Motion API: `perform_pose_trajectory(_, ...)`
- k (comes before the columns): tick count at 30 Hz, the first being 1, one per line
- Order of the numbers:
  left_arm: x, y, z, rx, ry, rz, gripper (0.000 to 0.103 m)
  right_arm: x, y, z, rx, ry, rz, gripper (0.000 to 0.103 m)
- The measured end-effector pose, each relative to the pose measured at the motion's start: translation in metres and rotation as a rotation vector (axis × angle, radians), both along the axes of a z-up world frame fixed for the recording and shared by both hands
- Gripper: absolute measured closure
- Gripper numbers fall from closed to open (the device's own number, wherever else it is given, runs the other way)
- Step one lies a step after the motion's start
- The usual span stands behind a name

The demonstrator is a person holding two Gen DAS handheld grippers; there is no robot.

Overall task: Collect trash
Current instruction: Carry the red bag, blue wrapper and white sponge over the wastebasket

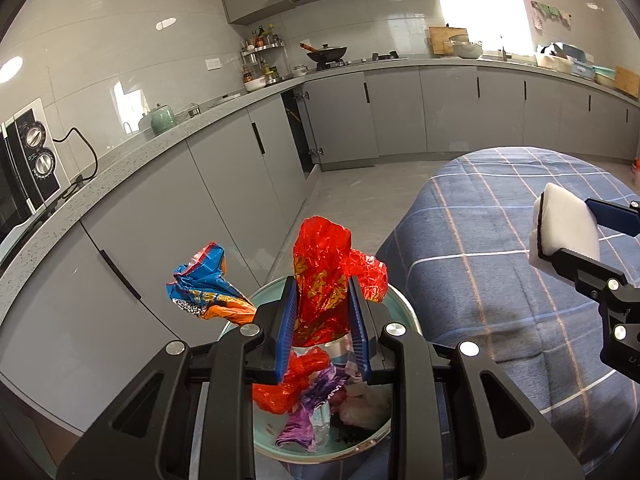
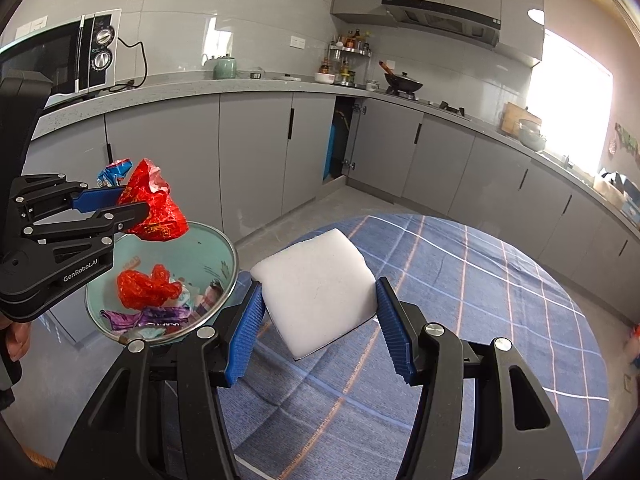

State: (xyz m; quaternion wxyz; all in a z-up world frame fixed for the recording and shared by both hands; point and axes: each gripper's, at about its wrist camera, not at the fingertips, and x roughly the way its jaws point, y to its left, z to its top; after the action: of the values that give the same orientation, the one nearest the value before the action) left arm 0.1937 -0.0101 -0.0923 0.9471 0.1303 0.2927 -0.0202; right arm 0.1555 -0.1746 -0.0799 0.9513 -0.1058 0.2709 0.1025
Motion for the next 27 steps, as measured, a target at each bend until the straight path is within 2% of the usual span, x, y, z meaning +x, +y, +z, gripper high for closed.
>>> perform_pose_trajectory(27, 0.005, 0.041, -0.008, 0.004, 0.015, 0.09, 0.077, 0.014, 0.043, 0.004, -0.028, -0.01, 0.081, 0.047)
